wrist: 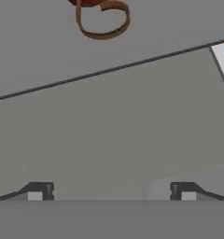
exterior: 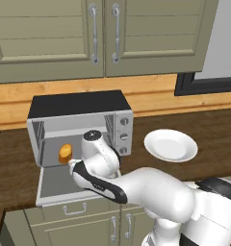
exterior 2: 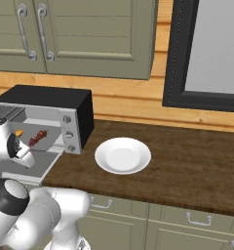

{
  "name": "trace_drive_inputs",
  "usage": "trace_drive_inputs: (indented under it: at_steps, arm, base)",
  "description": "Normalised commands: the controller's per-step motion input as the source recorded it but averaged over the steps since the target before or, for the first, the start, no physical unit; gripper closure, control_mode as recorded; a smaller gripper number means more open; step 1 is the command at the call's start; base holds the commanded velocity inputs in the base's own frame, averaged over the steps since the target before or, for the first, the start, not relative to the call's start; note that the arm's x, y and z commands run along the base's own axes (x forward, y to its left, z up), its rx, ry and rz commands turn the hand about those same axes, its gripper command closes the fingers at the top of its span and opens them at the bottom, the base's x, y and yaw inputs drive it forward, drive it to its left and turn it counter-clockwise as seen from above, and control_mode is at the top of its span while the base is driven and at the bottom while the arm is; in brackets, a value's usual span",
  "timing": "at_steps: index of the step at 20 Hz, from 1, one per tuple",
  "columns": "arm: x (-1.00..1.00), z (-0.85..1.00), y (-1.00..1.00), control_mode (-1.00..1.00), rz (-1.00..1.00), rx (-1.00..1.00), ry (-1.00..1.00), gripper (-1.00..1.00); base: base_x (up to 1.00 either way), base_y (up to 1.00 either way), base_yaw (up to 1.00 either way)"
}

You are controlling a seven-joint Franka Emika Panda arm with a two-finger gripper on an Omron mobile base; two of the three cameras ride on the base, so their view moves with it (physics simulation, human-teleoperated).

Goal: Pick up the kebab skewer and baguette bread, and place them inside the toaster oven. Close the toaster oven door and start by setting the timer.

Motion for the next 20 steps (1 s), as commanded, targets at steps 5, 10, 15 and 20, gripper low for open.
trace_drive_inputs:
  at_steps: [5, 10, 15, 20]
  arm:
    - [0.47, -0.13, 0.19, -1.00, -0.12, 0.02, 0.00, -1.00]
    - [0.41, -0.07, 0.00, -1.00, -0.08, 0.00, -0.03, -1.00]
    - [0.44, -0.03, 0.00, -1.00, -0.09, 0.00, -0.03, -1.00]
    - [0.43, 0.06, 0.00, -1.00, -0.10, 0.00, -0.04, -1.00]
  base:
    - [0.00, 0.00, 0.00]
    - [0.00, 0.00, 0.00]
    - [0.00, 0.00, 0.00]
    - [0.00, 0.00, 0.00]
